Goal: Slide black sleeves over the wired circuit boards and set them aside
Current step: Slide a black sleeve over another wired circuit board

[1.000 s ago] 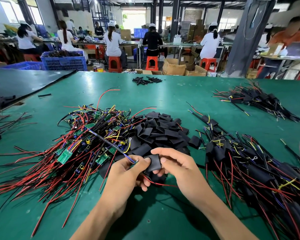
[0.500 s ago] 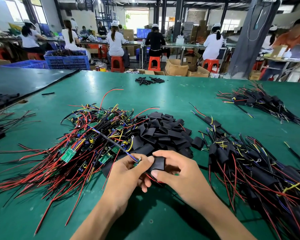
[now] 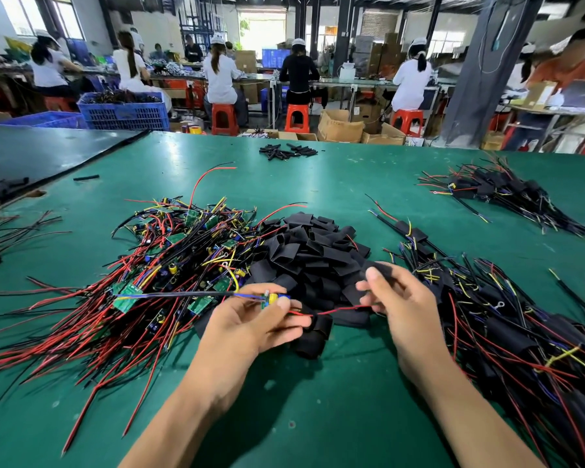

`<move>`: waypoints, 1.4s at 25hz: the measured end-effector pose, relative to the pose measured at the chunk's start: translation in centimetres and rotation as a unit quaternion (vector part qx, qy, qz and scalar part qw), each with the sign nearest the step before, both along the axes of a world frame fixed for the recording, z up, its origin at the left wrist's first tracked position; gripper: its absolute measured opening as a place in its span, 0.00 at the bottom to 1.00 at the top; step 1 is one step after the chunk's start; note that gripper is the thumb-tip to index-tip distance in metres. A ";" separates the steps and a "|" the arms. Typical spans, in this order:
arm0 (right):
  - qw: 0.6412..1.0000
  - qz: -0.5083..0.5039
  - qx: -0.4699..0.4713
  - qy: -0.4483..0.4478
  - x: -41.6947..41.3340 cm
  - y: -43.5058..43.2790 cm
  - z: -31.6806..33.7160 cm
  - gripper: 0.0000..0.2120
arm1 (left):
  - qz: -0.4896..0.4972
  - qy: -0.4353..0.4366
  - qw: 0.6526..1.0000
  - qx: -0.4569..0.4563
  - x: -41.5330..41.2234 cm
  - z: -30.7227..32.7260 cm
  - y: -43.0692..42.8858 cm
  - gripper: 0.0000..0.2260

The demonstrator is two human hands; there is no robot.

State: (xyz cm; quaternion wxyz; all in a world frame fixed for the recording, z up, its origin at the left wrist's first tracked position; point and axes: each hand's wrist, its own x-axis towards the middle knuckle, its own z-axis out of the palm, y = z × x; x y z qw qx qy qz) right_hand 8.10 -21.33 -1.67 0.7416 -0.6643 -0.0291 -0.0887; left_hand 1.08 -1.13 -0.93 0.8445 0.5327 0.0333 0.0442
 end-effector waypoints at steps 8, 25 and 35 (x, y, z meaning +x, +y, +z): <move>0.999 0.029 0.042 -0.001 0.2 0.6 -0.1 0.04 | 0.087 -0.009 0.992 -0.087 0.6 0.2 1.5 0.04; 0.996 0.079 0.021 -0.025 -0.5 1.1 -0.2 0.08 | 0.058 0.004 0.993 -0.101 0.5 0.6 1.7 0.10; 0.995 0.085 0.048 -0.036 -0.4 1.0 -0.1 0.14 | 0.047 0.028 0.993 -0.104 0.4 0.8 1.6 0.10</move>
